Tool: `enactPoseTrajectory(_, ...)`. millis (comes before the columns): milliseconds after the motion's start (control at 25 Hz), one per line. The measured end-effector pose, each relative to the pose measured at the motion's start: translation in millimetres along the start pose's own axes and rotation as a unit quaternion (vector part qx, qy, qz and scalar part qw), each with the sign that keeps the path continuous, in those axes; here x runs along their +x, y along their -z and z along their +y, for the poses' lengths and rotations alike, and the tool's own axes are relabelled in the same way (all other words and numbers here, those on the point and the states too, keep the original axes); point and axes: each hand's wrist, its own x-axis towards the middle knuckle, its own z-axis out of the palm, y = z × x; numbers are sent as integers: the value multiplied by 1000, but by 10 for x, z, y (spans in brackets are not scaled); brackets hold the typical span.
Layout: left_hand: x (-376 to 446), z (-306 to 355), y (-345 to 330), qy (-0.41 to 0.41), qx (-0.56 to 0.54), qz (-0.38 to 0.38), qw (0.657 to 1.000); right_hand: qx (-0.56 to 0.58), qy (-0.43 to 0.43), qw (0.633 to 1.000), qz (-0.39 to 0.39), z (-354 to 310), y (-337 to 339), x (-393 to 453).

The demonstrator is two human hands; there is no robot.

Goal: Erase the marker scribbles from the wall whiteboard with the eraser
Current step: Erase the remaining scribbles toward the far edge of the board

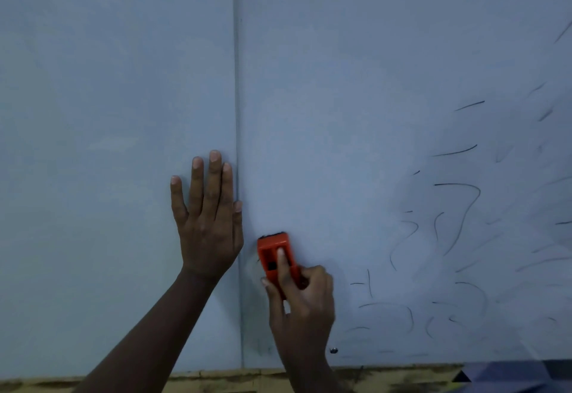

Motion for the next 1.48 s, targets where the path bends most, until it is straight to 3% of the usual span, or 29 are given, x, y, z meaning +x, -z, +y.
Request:
enactPoseTrajectory(240,-30,-26,9,-9,0,3,1000,-61,99,992,-50,147,-39,-164)
enactPoseTrajectory(440,-111,-28,-8,-12,-3,7,1000,-4,-90,995,46,550,205,-124)
enactPoseTrajectory(640,-210,-11,-28,1,-12,5,1000,24,-162,985,48,781,187,-562)
enactPoseTrajectory(840,-387,36,-59,16,-16,5,1000,63,-169,983,44,733,98,-599)
enactPoseTrajectory(1040,-426,29,-100,19,-13,9,1000,28,-82,996,5,339,-134,-489)
enactPoseTrajectory(1200,-438,29,-95,18,-11,8,1000,-84,35,994,-59,305,-331,-650)
enactPoseTrajectory(1400,-456,29,-92,9,-8,12,1000,-141,74,974,-160,621,-292,-1121)
enactPoseTrajectory(1480,-458,25,-101,8,-8,13,1000,-131,72,978,-147,665,-238,-1075)
